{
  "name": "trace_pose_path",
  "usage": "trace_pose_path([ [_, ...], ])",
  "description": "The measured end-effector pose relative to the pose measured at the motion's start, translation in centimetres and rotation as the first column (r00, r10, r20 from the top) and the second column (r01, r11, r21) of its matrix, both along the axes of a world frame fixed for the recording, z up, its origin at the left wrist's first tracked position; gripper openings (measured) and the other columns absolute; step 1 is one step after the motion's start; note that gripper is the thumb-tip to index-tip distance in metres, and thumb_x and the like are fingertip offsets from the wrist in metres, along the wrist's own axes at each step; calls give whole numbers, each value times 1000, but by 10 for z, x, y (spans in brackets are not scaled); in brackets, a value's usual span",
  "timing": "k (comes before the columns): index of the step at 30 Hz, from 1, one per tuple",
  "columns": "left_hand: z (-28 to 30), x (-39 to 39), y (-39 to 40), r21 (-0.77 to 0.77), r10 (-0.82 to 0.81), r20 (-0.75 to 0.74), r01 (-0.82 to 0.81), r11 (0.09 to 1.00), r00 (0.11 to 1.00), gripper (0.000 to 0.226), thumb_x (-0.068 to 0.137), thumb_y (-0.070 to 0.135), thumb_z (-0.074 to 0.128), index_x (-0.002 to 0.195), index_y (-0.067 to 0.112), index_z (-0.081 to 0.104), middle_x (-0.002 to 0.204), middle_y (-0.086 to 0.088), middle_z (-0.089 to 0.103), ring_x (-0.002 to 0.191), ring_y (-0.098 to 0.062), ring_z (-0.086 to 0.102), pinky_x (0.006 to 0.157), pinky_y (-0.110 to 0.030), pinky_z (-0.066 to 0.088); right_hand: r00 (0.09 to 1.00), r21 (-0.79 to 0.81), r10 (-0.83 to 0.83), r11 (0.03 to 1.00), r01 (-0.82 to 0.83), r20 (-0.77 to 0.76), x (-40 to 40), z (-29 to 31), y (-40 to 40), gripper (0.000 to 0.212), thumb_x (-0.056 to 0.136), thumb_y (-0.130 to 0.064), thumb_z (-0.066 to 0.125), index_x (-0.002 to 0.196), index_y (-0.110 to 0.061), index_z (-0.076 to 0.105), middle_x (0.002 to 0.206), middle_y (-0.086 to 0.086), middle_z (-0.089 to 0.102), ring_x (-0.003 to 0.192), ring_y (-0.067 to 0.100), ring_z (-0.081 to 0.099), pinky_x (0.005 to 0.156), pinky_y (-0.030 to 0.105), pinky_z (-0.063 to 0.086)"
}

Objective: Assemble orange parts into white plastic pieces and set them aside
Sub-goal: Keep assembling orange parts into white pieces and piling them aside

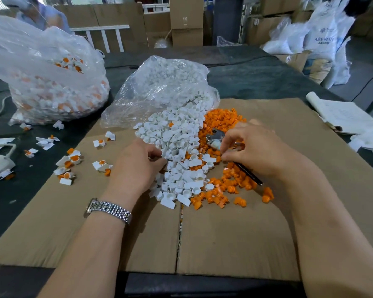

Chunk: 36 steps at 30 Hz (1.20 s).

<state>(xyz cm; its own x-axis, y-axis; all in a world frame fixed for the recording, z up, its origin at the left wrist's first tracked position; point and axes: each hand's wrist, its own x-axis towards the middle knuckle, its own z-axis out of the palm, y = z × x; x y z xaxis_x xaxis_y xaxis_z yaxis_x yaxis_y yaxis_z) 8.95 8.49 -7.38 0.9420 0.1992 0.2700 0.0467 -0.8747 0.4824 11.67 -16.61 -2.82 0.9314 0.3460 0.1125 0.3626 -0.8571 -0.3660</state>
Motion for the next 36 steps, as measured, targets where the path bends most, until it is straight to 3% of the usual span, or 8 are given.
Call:
trace_pose_path([
  [4,3,-2,-2,-50,-5,9,5,999,1000,7,88,33,79,86,30,73,98,2,59,79,-12,58,58,-21,37,987,-63,113,991,-121,-113,-5,0,-4,9,89,-36,72,94,-43,69,105,-14,55,110,10,34,102,47,36],
  [6,4,-3,-1,-93,10,39,-6,996,999,17,87,33,79,78,34,65,98,3,56,77,-5,53,58,-21,36,985,-95,127,986,-139,-121,-5,-2,-4,13,91,-32,70,101,-40,73,108,-12,52,109,11,33,102,46,37],
  [12,6,-5,-3,-285,40,65,-20,958,997,15,87,28,77,77,30,65,81,15,68,66,-4,63,53,-19,40,972,-115,179,974,-197,-151,-4,-6,-7,18,90,-26,67,104,-36,72,110,-16,46,111,12,36,99,41,45],
  [18,9,-8,-3,-488,0,50,25,873,999,10,88,19,78,83,21,70,75,5,72,63,-10,66,58,-28,55,975,-183,187,961,-206,-117,-4,-7,-3,17,87,-29,75,103,-36,72,111,-11,51,110,13,40,95,34,44],
  [24,12,-11,-3,-687,-69,51,85,721,996,7,89,17,78,91,24,79,69,6,74,57,-1,64,56,-10,49,986,-228,151,960,-162,-65,-6,-5,5,12,90,-26,73,98,-35,73,97,-11,61,101,10,41,87,36,48],
  [28,15,-11,-2,-829,-115,26,86,553,993,8,86,12,81,89,19,82,83,-10,78,72,-17,74,67,-20,58,970,-138,190,968,-212,-154,-9,-4,0,36,91,-12,63,106,-44,67,102,-15,59,103,9,44,89,34,46],
  [32,18,-10,-1,-916,-178,18,88,391,984,11,78,8,83,88,12,82,94,-19,78,86,-29,77,72,-23,60,949,-119,251,954,-276,-190,-7,-8,1,27,90,-26,72,107,-47,67,97,-20,57,100,5,37,92,36,40],
  [36,21,-11,-2,-957,-209,29,88,277,977,13,68,7,82,81,10,82,94,-21,77,86,-30,77,69,-23,61,951,-75,264,957,-279,-162,-5,-11,2,16,85,-32,77,96,-42,71,93,-19,60,97,2,41,83,28,40],
])
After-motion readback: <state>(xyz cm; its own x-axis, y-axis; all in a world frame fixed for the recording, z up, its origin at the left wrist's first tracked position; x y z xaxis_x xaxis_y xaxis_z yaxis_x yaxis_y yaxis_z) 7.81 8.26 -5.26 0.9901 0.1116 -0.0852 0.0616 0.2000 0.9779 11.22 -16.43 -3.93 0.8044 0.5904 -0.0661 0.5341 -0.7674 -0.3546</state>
